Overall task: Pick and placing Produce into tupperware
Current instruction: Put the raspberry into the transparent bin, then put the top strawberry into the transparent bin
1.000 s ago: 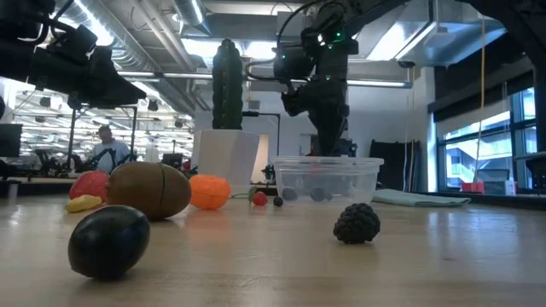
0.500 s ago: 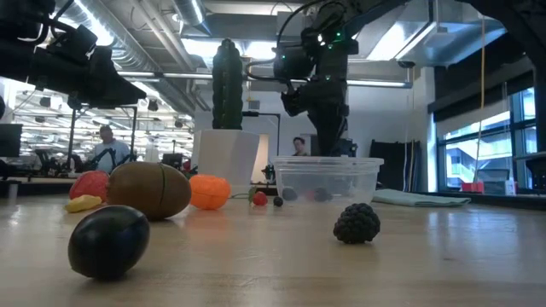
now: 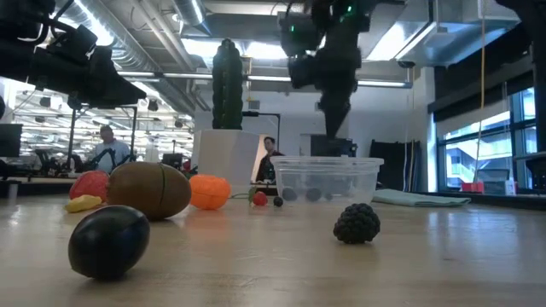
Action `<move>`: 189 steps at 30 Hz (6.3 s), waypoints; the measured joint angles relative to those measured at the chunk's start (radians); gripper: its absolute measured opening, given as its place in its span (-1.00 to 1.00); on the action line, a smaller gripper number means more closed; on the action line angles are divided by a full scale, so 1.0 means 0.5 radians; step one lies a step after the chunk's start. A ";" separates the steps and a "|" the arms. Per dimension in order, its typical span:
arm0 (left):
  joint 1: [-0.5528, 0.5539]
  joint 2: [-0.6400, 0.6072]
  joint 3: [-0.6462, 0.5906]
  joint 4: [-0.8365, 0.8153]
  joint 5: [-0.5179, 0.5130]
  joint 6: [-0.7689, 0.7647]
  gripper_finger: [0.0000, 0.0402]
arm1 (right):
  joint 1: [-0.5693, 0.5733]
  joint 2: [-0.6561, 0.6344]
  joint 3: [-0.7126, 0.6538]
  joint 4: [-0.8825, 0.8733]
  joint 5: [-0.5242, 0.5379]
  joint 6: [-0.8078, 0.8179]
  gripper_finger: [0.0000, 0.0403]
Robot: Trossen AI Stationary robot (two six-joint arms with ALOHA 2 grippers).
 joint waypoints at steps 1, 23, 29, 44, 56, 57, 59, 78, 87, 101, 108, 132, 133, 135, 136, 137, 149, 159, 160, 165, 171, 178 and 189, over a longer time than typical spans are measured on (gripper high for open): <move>0.000 0.000 0.001 0.000 0.000 0.000 -0.12 | 0.031 -0.023 0.000 0.001 -0.001 -0.074 0.33; 0.000 0.000 0.000 0.000 0.000 0.000 -0.12 | 0.693 -0.136 -0.047 0.531 0.168 -0.517 0.33; 0.000 0.000 0.000 0.000 0.000 0.000 -0.12 | 0.809 -0.136 -0.142 0.685 0.173 -0.503 0.33; 0.000 0.000 0.000 0.000 0.000 0.001 -0.12 | 1.198 -0.136 -0.764 1.608 0.162 -0.263 0.33; 0.000 0.000 0.001 0.000 0.000 0.001 -0.12 | 1.316 -0.135 -1.275 2.478 0.161 -0.072 0.33; 0.000 0.000 0.001 0.000 0.000 0.001 -0.12 | 1.317 -0.135 -1.303 2.505 0.160 -0.062 0.33; 0.000 0.000 0.000 0.000 0.000 0.001 -0.12 | 1.317 -0.135 -1.345 2.570 0.161 -0.056 0.33; 0.000 0.000 0.001 -0.002 0.000 0.001 -0.12 | 1.330 0.092 -1.371 2.763 0.207 -0.002 0.30; 0.000 0.000 0.001 -0.002 0.000 0.001 -0.12 | 1.329 0.142 -1.364 2.734 0.195 0.004 -0.05; 0.000 0.000 0.001 -0.003 -0.001 0.001 -0.12 | 1.327 0.161 -1.363 2.739 0.199 0.133 -0.53; 0.000 0.000 0.001 -0.003 -0.001 0.001 -0.12 | 1.178 -0.026 -1.384 2.560 0.168 0.356 -0.53; 0.000 0.000 0.000 -0.001 0.000 0.000 -0.12 | -0.115 -0.537 -0.141 0.623 0.296 0.634 -0.54; 0.000 0.000 0.000 -0.001 -0.001 -0.001 -0.12 | -0.132 -0.489 -0.140 0.596 0.294 0.626 -0.54; 0.000 0.000 0.000 -0.001 0.000 0.000 -0.12 | -0.156 -0.365 -0.143 0.505 0.290 0.595 -0.54; 0.000 0.000 0.001 -0.001 0.000 -0.001 -0.12 | -0.159 -0.301 -0.143 0.485 0.288 0.558 -0.54; 0.000 0.000 0.000 -0.001 -0.001 -0.001 -0.12 | -0.159 -0.237 -0.143 0.463 0.283 0.516 -0.54; 0.000 0.000 0.001 0.000 0.000 0.000 -0.12 | -0.137 0.283 -0.144 0.545 0.189 0.345 -0.49; 0.000 0.000 0.000 0.000 0.000 0.000 -0.12 | -0.137 0.303 -0.143 0.607 0.189 0.248 -0.40; 0.000 0.000 0.000 0.000 0.000 0.000 -0.12 | -0.137 0.303 -0.143 0.606 0.189 0.249 -0.38; 0.000 0.000 0.001 0.000 0.000 0.000 -0.12 | -0.137 0.303 -0.143 0.613 0.189 0.255 -0.23; 0.000 0.000 0.000 0.002 0.000 0.000 -0.12 | -0.138 0.302 -0.085 0.556 0.204 0.252 0.06; 0.000 0.000 -0.006 0.109 0.021 0.035 0.04 | -0.128 0.108 0.065 0.671 0.205 0.293 0.18; 0.000 0.000 -0.005 0.213 0.146 0.087 0.33 | -0.019 -0.462 -0.209 0.926 0.228 0.248 0.18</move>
